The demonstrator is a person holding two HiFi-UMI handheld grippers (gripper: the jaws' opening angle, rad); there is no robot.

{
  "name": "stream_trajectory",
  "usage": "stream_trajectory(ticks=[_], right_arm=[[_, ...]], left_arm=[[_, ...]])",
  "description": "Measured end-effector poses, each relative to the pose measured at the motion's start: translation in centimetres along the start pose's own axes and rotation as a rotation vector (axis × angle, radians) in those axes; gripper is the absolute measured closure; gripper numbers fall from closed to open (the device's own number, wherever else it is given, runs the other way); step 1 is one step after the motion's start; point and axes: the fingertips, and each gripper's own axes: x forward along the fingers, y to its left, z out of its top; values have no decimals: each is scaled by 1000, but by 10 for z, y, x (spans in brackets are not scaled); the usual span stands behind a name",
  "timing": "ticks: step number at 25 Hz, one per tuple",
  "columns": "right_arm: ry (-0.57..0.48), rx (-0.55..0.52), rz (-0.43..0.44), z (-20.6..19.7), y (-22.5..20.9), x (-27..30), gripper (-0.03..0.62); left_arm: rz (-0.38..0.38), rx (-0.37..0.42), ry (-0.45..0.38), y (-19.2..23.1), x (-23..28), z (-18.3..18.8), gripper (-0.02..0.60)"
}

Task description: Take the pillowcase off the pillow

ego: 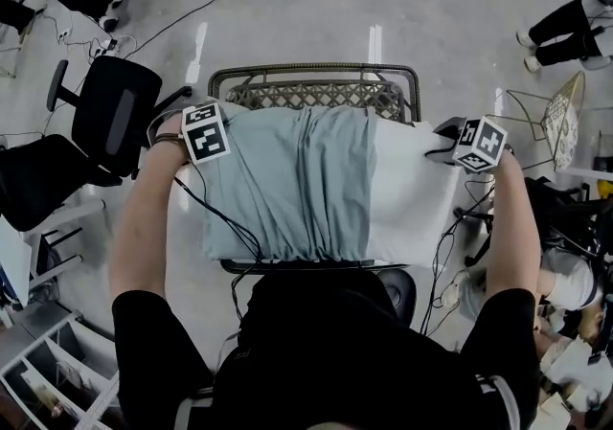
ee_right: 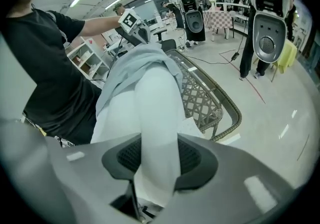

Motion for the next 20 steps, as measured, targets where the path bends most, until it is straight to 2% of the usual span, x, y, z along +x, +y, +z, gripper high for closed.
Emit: stream_trajectory(ticks=[5, 8, 10, 12, 14, 16, 18, 20], right_arm=[[-39, 23, 22, 0, 3, -8, 427], [14, -8, -16, 4, 3, -5, 397], [92, -53, -70, 11, -5, 0, 332], [130, -94, -111, 23, -13, 9, 319], [79, -112, -119, 49, -14, 20, 319], [6, -112, -120, 75, -12, 32, 306], [2, -124, -124, 87, -14, 51, 274], [35, -136, -118, 88, -20, 72, 242]], left_arm=[[7, -63, -29, -3, -2, -16, 575], [8, -82, -81, -1, -8, -2, 575], [28, -80, -141, 5, -13, 25, 573], [47, -55, -204, 8, -16, 59, 572], [43, -35, -274, 8, -15, 100, 570], [27, -20, -331, 6, -9, 140, 522], [5, -5, -362, 3, 2, 173, 463], [-22, 5, -398, 0, 10, 202, 442]])
